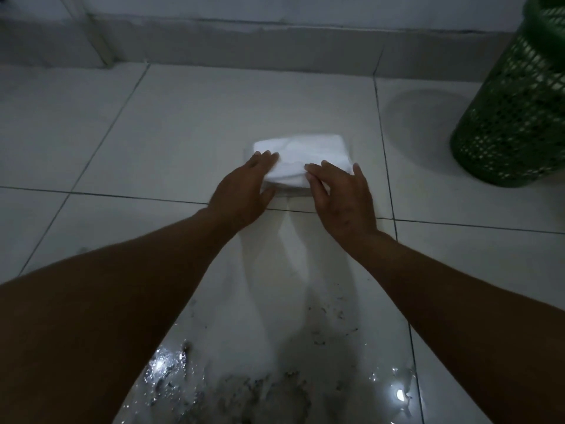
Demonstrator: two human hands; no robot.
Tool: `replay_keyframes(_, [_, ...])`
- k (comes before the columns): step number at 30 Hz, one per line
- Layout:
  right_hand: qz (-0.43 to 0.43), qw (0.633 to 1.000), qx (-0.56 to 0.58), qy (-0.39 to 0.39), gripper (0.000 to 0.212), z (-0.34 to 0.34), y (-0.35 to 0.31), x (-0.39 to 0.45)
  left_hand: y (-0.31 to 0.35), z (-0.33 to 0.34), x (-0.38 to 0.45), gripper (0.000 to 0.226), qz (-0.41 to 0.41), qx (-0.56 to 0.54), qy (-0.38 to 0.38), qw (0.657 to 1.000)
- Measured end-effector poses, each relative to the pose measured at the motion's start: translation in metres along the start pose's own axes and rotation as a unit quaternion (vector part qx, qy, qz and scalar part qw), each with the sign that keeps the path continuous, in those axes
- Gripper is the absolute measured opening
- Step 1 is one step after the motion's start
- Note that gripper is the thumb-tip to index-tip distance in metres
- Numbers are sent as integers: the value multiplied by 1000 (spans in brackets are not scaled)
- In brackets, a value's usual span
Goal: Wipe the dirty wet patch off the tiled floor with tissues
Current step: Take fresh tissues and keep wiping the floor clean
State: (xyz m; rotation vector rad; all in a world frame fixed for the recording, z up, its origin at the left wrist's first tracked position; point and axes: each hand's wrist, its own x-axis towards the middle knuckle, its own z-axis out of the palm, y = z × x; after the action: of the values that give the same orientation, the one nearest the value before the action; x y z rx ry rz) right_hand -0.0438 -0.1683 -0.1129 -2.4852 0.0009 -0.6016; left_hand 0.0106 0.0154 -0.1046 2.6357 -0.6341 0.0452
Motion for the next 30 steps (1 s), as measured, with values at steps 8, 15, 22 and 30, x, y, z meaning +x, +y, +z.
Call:
replay_keyframes(8, [9, 999, 44, 19, 22, -17, -3, 1, -7, -4, 22, 55, 15, -39, 0, 999])
replay_keyframes(15, [-3, 997, 67, 31, 22, -26, -3, -6, -7, -3, 22, 53, 16, -43, -7, 999])
replay_keyframes(22, [-18, 996, 71, 42, 19, -25, -7, -14, -11, -2, 22, 60, -11, -7, -33, 999])
replay_keyframes(30, [-9, 995, 71, 63, 13, -28, -10, -29, -6, -6, 17, 58, -9, 25, -35, 999])
